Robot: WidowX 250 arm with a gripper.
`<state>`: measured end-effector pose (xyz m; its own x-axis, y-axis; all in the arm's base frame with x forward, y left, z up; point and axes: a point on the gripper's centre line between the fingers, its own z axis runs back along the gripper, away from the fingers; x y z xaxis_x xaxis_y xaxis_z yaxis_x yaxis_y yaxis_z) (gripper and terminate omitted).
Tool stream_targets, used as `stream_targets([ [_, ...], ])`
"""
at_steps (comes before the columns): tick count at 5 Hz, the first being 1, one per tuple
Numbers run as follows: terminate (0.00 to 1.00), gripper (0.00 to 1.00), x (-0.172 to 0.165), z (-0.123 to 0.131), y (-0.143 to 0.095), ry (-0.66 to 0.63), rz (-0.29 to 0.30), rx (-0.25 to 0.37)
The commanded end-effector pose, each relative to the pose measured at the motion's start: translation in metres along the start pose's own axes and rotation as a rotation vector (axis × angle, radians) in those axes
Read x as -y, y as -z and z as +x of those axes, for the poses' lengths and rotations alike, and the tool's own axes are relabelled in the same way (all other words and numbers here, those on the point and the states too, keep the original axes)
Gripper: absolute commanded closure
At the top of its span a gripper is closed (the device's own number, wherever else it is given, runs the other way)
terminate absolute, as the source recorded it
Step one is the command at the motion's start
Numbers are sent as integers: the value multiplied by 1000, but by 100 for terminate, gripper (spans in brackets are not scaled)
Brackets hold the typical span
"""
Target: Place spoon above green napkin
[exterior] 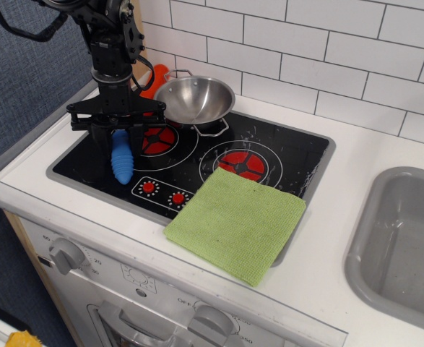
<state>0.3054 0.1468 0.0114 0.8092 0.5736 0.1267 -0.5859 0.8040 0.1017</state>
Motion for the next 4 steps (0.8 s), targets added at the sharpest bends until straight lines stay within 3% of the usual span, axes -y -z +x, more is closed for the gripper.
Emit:
stream_targets([
  [1, 0, 100, -11, -13, -30, -2, 28, 35],
  [2, 0, 100, -9, -21, -70, 57, 80, 48],
  [3, 0, 100, 19, -30, -111, 289, -74, 69],
  [4, 0, 100, 66, -37, -119, 523, -223, 65],
])
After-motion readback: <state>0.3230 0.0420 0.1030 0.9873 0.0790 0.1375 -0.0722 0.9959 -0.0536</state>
